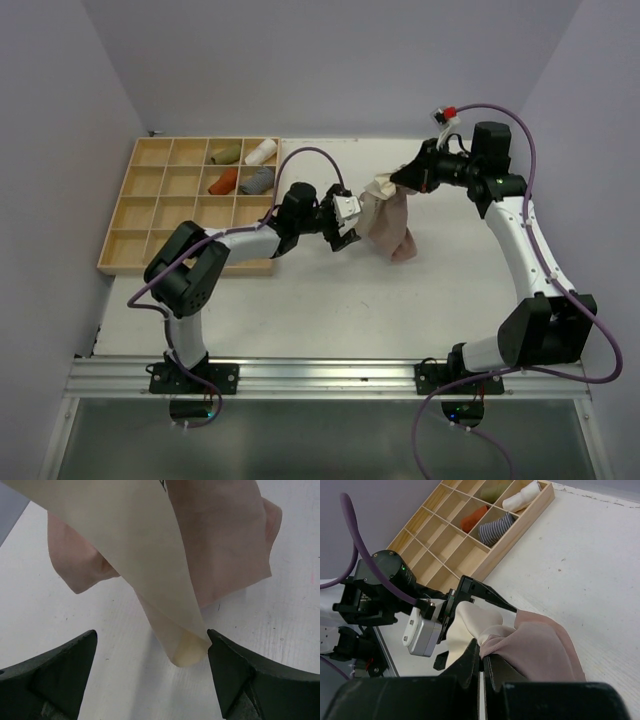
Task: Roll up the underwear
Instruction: Move the underwear to the center of the board
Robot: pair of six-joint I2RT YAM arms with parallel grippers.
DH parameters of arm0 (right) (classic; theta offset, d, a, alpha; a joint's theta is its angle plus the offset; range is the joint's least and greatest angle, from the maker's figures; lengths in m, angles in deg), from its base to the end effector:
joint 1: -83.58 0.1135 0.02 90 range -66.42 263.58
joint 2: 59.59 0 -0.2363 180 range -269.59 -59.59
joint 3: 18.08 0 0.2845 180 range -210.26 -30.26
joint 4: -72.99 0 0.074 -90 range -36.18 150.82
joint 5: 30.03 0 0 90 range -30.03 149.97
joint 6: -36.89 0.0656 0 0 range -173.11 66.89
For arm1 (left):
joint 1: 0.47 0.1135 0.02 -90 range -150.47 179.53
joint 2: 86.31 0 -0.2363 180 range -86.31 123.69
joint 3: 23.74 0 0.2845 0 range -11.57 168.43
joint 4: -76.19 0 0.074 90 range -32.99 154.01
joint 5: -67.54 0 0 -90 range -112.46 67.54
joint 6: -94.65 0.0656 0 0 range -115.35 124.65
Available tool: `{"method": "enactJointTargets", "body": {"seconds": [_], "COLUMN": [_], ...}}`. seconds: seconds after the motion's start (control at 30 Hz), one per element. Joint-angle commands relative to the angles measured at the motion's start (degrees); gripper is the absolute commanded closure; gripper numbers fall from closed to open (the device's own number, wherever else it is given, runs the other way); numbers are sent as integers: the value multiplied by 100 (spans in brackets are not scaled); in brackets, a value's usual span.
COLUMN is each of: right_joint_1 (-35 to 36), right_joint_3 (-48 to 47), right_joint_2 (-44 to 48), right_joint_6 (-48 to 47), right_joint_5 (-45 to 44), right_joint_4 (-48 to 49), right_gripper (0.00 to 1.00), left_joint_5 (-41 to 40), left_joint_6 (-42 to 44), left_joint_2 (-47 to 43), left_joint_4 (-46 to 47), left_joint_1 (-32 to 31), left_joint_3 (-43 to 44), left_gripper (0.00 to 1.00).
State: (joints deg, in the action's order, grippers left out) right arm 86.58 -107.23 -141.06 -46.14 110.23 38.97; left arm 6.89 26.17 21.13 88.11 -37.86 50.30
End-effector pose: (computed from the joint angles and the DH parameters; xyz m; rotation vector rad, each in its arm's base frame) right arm 0.3677 0.0698 0.3338 -0.4888 1.9248 0.9939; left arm 0.3383 -0.2990 0.1343 1.2455 1.5072 -0.6802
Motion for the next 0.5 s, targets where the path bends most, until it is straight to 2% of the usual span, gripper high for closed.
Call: {"method": "enactJointTargets", "body": {"seconds": [0.0, 0.13, 0.27, 0.33, 0.47], "right_joint_1": [33, 33, 34, 42, 33], "right_joint_3": [-152, -81, -90, -90, -99], "right_joint_2": [255, 281, 272, 263, 255], "right_joint_6": [148, 279, 385, 376, 367], "right_joint_5": [63, 54, 203, 282, 370], "right_joint_4": [251, 444, 550, 559, 506], "right_gripper": [100, 100, 100, 100, 100], "left_joint_5": [396, 547, 161, -199, -263], "left_joint_6": [-156, -157, -51, -86, -271], "left_joint_2": [32, 67, 356, 488, 743], "left_joint_4": [526, 438, 131, 121, 227], "left_joint_1": [-23, -41, -49, -41, 3], "left_joint_3": [221, 212, 484, 685, 994], "left_gripper": [9, 12, 25, 27, 27]}}
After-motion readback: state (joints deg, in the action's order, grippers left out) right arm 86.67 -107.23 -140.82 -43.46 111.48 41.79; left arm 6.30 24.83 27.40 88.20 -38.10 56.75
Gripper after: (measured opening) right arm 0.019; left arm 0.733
